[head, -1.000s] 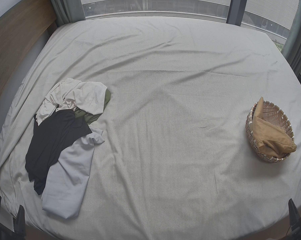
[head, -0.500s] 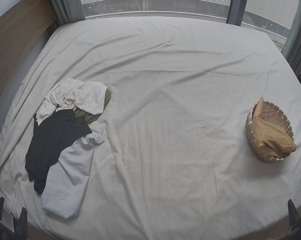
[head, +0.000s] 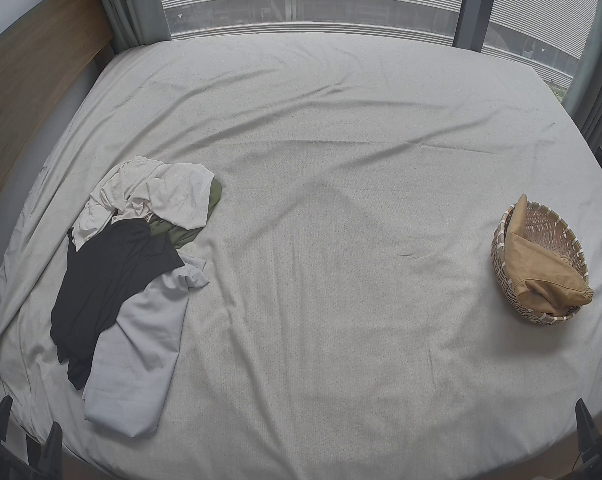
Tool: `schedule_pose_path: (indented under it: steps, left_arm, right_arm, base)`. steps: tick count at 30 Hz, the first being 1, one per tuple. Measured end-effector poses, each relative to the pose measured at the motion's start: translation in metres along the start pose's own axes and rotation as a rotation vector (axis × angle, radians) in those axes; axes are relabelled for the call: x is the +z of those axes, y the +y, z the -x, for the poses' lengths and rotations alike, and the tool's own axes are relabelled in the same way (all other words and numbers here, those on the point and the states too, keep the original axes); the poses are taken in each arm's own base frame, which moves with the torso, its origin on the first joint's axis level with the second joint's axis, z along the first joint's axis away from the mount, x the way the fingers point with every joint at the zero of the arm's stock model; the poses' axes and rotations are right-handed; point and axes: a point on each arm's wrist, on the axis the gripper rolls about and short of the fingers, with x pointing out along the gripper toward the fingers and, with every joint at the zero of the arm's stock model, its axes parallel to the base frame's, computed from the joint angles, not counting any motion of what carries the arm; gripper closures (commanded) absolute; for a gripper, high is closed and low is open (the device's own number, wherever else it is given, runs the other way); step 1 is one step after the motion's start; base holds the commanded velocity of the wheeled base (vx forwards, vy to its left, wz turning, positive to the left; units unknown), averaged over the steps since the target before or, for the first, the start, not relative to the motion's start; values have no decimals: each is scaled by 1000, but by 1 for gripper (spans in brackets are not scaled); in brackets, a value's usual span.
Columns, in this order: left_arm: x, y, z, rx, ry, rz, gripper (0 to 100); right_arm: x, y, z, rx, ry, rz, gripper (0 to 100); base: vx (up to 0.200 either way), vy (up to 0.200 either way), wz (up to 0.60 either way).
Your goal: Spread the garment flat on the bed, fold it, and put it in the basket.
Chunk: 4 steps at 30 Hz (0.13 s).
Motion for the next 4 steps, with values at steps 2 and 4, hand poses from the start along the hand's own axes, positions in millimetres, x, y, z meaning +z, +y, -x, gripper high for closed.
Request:
schedule_pose_path:
  steps: [2,4]
  left_arm:
    - [0,0,0,1,0,1,0]
    - [0,0,0,1,0,1,0]
  right_arm:
    - [0,0,0,0,0,0,0]
    - [0,0,0,0,0,0,0]
  base:
    - [0,0,0]
    - [0,0,0]
